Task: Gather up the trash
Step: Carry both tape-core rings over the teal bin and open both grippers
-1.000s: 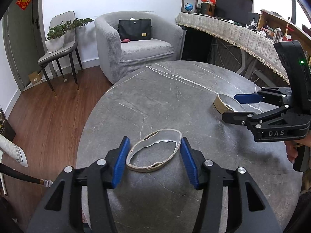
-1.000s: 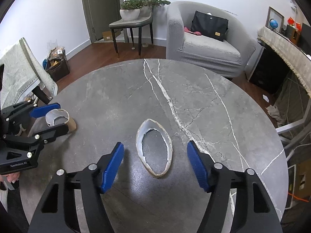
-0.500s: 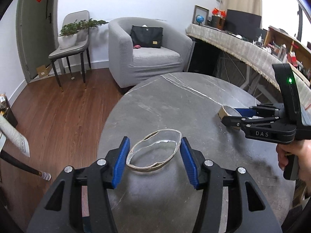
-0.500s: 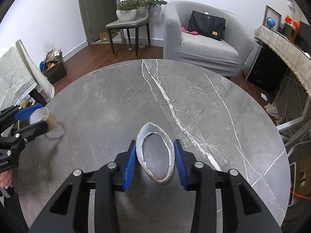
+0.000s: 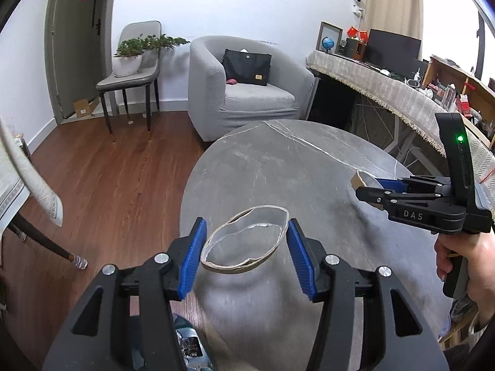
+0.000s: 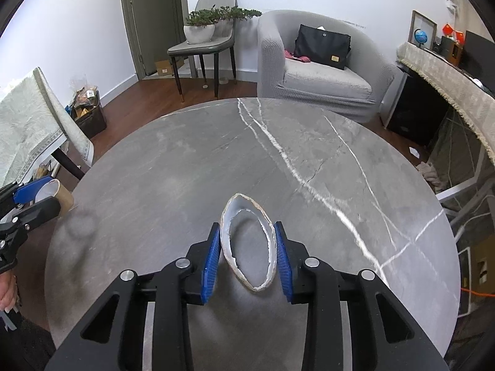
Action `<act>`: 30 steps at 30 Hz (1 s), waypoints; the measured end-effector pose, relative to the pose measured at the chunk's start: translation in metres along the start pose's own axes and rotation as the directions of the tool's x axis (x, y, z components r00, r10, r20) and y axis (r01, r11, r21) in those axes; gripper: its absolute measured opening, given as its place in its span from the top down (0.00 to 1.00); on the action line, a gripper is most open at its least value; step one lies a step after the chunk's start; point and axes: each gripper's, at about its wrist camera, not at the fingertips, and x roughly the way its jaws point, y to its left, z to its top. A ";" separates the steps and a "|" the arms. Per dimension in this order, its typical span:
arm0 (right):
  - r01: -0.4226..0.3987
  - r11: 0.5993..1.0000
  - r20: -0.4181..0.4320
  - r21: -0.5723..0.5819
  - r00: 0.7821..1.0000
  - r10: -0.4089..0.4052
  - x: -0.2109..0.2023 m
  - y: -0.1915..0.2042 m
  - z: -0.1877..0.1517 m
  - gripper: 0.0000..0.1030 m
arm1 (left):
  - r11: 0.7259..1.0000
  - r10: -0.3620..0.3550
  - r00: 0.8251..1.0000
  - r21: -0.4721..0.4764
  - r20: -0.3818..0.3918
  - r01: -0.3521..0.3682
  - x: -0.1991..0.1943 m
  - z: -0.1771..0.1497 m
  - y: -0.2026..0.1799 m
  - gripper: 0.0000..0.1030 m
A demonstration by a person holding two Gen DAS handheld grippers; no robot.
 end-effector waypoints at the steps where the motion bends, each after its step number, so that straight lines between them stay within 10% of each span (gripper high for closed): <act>1: -0.004 1.000 0.004 0.001 1.000 0.004 -0.003 0.003 -0.003 0.67 | 1.000 0.005 1.000 -0.003 0.003 -0.005 -0.003 -0.003 0.000 0.46; 30: -0.230 0.964 0.080 -0.137 0.967 0.242 -0.050 0.179 -0.058 0.67 | 0.947 0.231 0.937 -0.162 -0.262 -0.279 -0.065 -0.133 0.118 0.45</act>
